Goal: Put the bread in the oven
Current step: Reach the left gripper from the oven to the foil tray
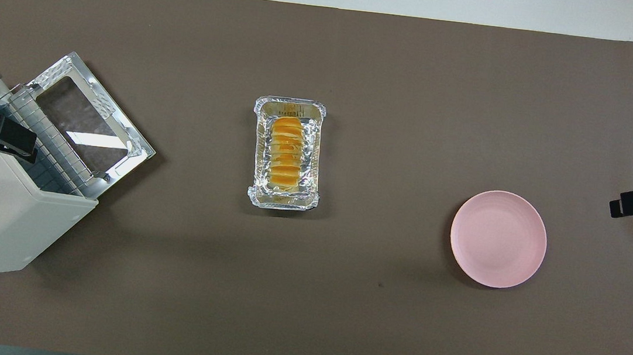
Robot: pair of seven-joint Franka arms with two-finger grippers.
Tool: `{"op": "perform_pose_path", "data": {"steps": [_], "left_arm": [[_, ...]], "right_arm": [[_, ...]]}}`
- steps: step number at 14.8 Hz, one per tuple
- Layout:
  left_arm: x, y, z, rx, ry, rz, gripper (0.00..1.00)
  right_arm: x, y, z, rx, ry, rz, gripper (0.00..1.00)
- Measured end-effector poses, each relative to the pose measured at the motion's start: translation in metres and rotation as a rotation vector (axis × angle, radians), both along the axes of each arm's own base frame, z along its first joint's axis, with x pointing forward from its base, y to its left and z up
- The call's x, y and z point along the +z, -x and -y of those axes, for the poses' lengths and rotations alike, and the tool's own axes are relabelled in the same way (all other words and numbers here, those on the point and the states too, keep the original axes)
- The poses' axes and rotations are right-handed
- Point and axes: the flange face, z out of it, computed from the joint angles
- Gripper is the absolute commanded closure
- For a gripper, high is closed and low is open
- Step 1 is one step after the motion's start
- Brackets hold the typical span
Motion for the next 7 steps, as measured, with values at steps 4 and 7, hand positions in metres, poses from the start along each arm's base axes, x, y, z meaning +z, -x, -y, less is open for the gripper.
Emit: {"op": "perform_pose_path", "data": {"steps": [4,7], "left_arm": [[0.002,-0.002,0.018,-0.027,0.004,0.027,0.0],[-0.001,-0.002,0.071,-0.083,0.013,0.092,0.0]], "right_arm": [[-0.001,0.0,0.008,-0.003,0.057,-0.009,0.0],[-0.001,0.001,0.014,-0.008,0.082,-0.012,0.0]]}}
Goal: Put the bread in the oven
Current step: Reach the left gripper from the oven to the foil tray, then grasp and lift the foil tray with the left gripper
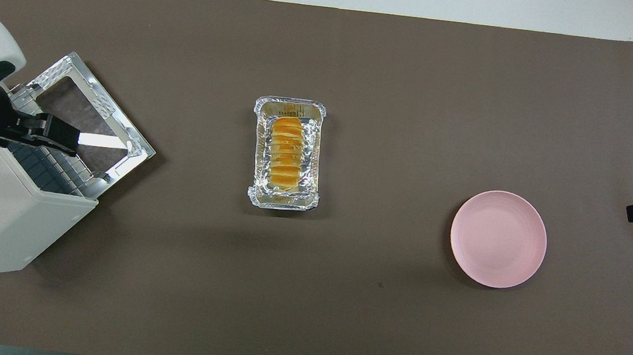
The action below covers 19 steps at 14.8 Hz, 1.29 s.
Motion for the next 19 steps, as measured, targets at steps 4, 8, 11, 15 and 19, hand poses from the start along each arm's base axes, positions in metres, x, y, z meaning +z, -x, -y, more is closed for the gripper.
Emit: {"op": "perform_pose_path", "data": {"steps": [4,8,11,15,19], "left_arm": [[-0.022,0.011,0.12,0.011,0.08,0.102,0.0],[-0.11,0.002,0.235,0.052,0.12,0.096,0.0],[-0.177,-0.017,0.287,0.049,0.131,0.079,0.0],[-0.224,-0.027,0.328,0.064,0.113,0.068,0.0],[-0.257,-0.02,0.358,0.098,0.077,0.07,0.0]], "right_arm": [[-0.002,0.002,0.0,-0.001,-0.001,-0.021,0.0],[0.007,0.001,0.004,-0.009,-0.001,-0.02,0.0],[0.013,0.0,0.008,-0.017,-0.001,-0.021,0.0],[0.013,-0.002,0.008,-0.016,-0.001,-0.02,0.0],[0.013,-0.001,0.008,-0.016,-0.001,-0.026,0.0]]}}
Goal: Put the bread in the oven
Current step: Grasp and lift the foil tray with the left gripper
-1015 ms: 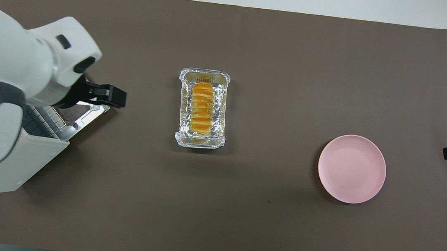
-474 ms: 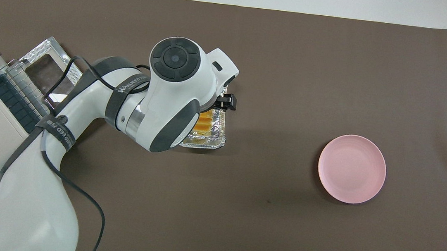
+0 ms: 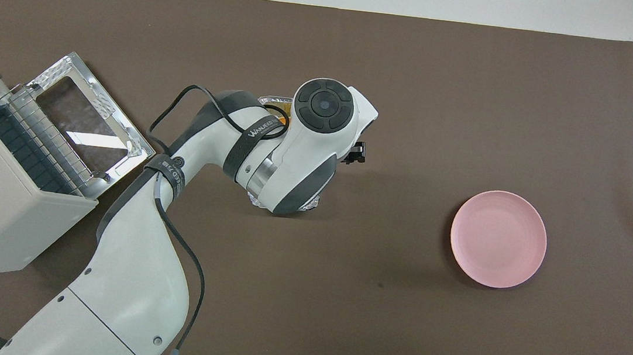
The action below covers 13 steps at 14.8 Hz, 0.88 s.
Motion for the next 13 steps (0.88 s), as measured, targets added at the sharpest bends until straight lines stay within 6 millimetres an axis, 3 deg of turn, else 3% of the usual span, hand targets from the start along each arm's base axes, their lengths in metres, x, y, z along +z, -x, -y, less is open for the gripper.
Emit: {"op": "perform_pose_path", "data": {"steps": [5,8,9,13], "left_arm": [[-0.024,-0.004,0.0,0.048,-0.011,-0.009,0.42],[-0.035,-0.004,0.0,0.052,-0.014,-0.011,0.91],[-0.038,-0.003,-0.001,0.053,-0.017,-0.014,1.0],[-0.042,-0.002,-0.004,0.09,-0.028,-0.025,1.0]], "right_arm": [[0.0,0.0,-0.003,0.006,0.0,-0.001,0.0],[0.0,0.0,-0.003,0.006,0.0,-0.001,0.0],[0.0,0.0,-0.003,0.006,0.0,-0.001,0.0],[0.0,0.0,-0.003,0.006,0.0,-0.001,0.0]]}}
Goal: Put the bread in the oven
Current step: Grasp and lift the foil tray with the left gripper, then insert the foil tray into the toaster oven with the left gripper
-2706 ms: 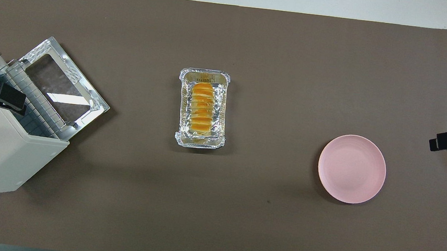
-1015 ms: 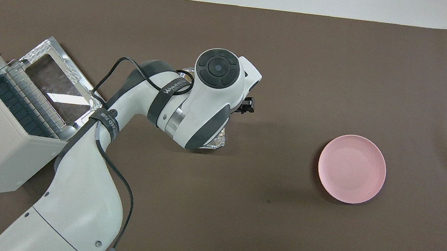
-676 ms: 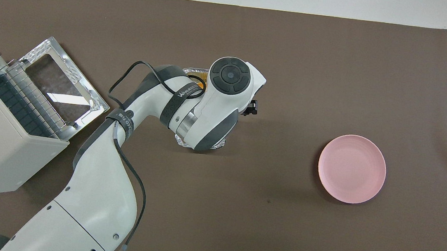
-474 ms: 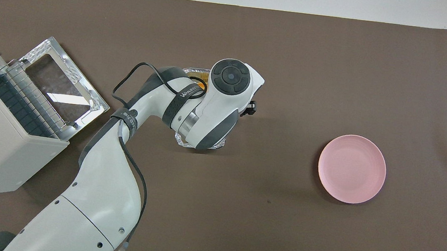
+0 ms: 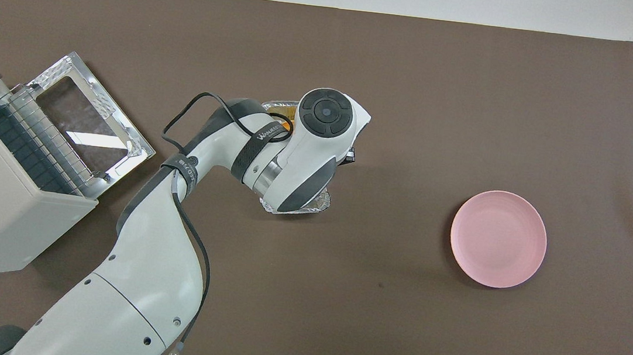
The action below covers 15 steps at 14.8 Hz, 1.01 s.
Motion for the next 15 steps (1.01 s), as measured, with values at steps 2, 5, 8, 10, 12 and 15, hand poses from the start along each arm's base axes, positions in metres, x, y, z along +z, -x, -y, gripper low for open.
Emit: {"op": "perform_pose_path", "data": {"steps": [2,5,8,10,12,15], "left_arm": [[0.01,-0.004,-0.003,0.023,-0.007,-0.004,1.0],[0.062,-0.026,-0.022,0.078,-0.022,0.003,1.0],[0.109,-0.07,-0.099,0.216,-0.111,0.024,1.0],[0.134,-0.102,-0.182,0.352,-0.159,0.04,1.0],[0.144,-0.127,-0.27,0.48,-0.181,0.022,1.0],[0.132,-0.142,-0.366,0.606,-0.193,-0.025,1.0]], "right_arm": [[0.0,0.0,0.0,0.0,0.0,0.0,0.0],[0.0,0.0,0.0,0.0,0.0,0.0,0.0],[0.0,0.0,0.0,0.0,0.0,0.0,0.0],[0.0,0.0,0.0,0.0,0.0,0.0,0.0],[0.0,0.0,0.0,0.0,0.0,0.0,0.0],[0.0,0.0,0.0,0.0,0.0,0.0,0.0]]}}
